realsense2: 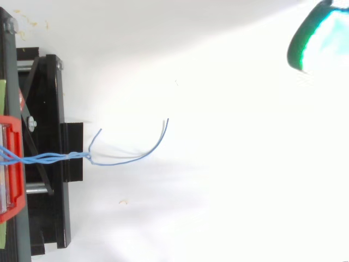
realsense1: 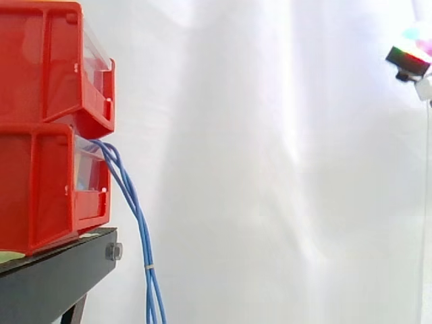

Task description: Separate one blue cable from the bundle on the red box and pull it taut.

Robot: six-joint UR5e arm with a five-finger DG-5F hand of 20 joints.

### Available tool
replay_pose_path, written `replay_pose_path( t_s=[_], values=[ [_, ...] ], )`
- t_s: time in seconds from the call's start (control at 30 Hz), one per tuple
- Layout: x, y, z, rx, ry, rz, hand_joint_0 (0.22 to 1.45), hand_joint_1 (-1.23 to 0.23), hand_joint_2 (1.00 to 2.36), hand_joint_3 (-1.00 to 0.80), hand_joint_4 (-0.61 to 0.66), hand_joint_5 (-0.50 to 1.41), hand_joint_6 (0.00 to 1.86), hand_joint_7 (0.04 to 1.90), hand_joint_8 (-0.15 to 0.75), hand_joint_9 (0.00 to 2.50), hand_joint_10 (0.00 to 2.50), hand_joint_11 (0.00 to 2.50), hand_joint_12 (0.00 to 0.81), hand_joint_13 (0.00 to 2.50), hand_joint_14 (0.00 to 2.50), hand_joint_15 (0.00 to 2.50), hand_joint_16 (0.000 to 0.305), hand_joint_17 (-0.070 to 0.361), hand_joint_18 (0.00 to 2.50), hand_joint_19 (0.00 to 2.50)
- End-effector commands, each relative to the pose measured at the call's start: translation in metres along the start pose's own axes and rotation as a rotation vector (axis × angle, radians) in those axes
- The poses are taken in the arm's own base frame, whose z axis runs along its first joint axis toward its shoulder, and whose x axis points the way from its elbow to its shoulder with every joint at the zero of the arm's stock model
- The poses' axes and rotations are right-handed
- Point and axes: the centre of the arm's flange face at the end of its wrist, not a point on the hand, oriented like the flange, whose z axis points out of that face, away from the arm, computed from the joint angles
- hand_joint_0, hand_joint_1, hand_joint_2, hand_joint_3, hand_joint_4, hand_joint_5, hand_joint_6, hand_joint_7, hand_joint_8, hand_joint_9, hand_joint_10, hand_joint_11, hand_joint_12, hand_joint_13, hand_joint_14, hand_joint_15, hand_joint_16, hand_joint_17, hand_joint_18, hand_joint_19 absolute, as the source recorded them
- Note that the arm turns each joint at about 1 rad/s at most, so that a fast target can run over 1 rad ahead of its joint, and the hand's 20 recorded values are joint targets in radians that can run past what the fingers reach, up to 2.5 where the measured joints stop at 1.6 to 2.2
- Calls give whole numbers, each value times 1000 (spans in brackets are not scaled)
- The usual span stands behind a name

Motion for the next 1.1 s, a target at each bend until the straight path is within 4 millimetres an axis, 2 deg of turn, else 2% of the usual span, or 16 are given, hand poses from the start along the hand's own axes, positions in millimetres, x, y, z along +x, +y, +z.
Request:
replay_pose_path(
  t_s=[0.0, 0.07, 0.2, 0.5, 0.83, 0.87, 0.9, 0.93, 0.97, 1.07],
  values=[
    [5, -16, 8, 28, 6, -8, 545, -504, 1004, -434, 301, -194, 502, 775, 345, 594, 6, 239, 399, 605, 7, 277, 58, 130, 593, 559],
    [9, -29, 16, 37, 6, -19, 545, -503, 1005, -434, 304, -194, 502, 780, 346, 600, 5, 237, 399, 606, 7, 281, 58, 130, 588, 568],
    [12, -34, 25, 7, 0, -23, 545, -503, 1005, -434, 301, -193, 502, 775, 346, 597, 5, 247, 398, 606, 7, 281, 58, 130, 591, 577],
    [13, -28, 30, -44, -16, -33, 545, -503, 1004, -434, 303, -194, 502, 779, 347, 599, 6, 247, 399, 606, 7, 277, 58, 130, 596, 569],
    [19, -20, 38, -118, -39, -188, 546, -504, 1004, -434, 306, -193, 502, 780, 347, 598, 5, 239, 398, 606, 7, 284, 57, 129, 597, 570],
    [21, -23, 39, -114, -37, -202, 546, -504, 1004, -434, 303, -193, 502, 778, 348, 598, 6, 246, 400, 606, 7, 280, 58, 130, 596, 585],
    [25, -36, 45, -94, -30, -228, 546, -503, 1004, -434, 305, -193, 502, 777, 346, 598, 6, 244, 400, 607, 7, 281, 58, 131, 611, 576],
    [25, -36, 45, -94, -30, -228, 546, -504, 1005, -434, 303, -193, 502, 778, 346, 599, 6, 240, 400, 606, 7, 281, 58, 130, 595, 575],
    [30, -50, 51, -72, -22, -238, 546, -504, 1005, -433, 305, -193, 502, 779, 346, 598, 6, 247, 399, 599, 7, 277, 58, 130, 591, 578],
    [37, -69, 60, -57, -17, -226, 546, -503, 1005, -434, 302, -192, 502, 779, 347, 600, 8, 247, 399, 596, 7, 276, 58, 131, 594, 575]
  ],
)
